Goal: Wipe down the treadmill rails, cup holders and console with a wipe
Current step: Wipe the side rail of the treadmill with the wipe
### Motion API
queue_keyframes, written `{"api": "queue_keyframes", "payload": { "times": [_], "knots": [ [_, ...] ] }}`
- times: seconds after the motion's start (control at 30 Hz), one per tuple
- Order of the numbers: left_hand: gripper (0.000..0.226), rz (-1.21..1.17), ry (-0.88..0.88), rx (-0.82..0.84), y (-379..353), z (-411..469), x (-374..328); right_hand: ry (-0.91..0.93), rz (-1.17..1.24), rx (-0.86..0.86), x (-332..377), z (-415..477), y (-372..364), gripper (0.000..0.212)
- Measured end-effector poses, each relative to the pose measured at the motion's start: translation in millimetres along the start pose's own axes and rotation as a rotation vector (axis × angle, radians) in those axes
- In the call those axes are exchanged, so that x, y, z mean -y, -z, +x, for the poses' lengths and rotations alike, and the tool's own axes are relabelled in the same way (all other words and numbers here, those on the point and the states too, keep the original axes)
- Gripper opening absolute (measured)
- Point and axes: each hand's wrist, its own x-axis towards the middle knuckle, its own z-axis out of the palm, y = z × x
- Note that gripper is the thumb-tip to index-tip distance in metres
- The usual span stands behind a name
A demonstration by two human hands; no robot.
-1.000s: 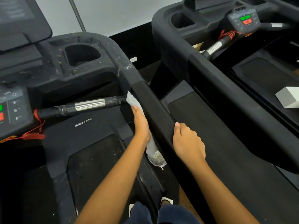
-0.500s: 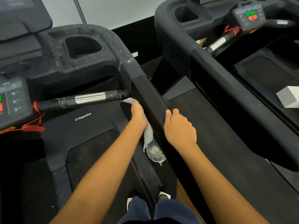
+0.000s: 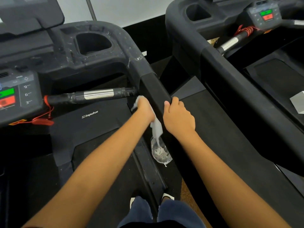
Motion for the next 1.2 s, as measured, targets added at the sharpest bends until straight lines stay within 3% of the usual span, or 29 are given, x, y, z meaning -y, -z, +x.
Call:
{"api": "queue_keyframes", "payload": {
  "times": [0.13, 0.33, 0.5, 0.7, 0.83, 0.87, 0.97, 1.07, 1.2],
  "knots": [
    [0.050, -0.051, -0.110, -0.011, -5.3, 1.6, -2.4, 0.042, 0.030, 0.024, 8.9, 23.0, -3.7, 0.044],
    [0.053, -0.157, 0.151, 0.049, 9.9, -49.7, 109.1, 0.031, 0.060, 0.025, 9.1, 29.4, -3.8, 0.045],
    [0.031, -0.163, 0.142, 0.011, 3.0, -32.6, 69.1, 0.048, 0.048, 0.013, 9.1, 28.8, -3.3, 0.044],
    [0.039, -0.038, -0.116, 0.027, -4.8, -13.7, 9.4, 0.027, 0.070, 0.026, 9.6, 29.1, -2.7, 0.044],
    [0.082, 0.077, -0.273, 0.057, 11.4, 12.9, 75.0, 0.015, 0.084, 0.037, 9.7, 29.7, -1.9, 0.043],
    [0.084, 0.088, -0.300, 0.089, 13.9, -0.9, 90.6, 0.012, 0.089, 0.039, 9.6, 29.4, -1.8, 0.043],
    [0.059, 0.056, -0.418, 0.155, 10.6, -43.4, 117.6, 0.006, 0.103, 0.043, 9.6, 29.5, -1.3, 0.044],
    [0.056, 0.069, -0.571, 0.156, 6.8, -36.3, 109.4, -0.003, 0.130, 0.062, 9.3, 29.8, 0.3, 0.043],
    [0.055, 0.415, -0.932, 0.123, 5.0, -0.1, 58.4, -0.040, 0.191, 0.097, 9.6, 30.7, 4.0, 0.041]
  ]
}}
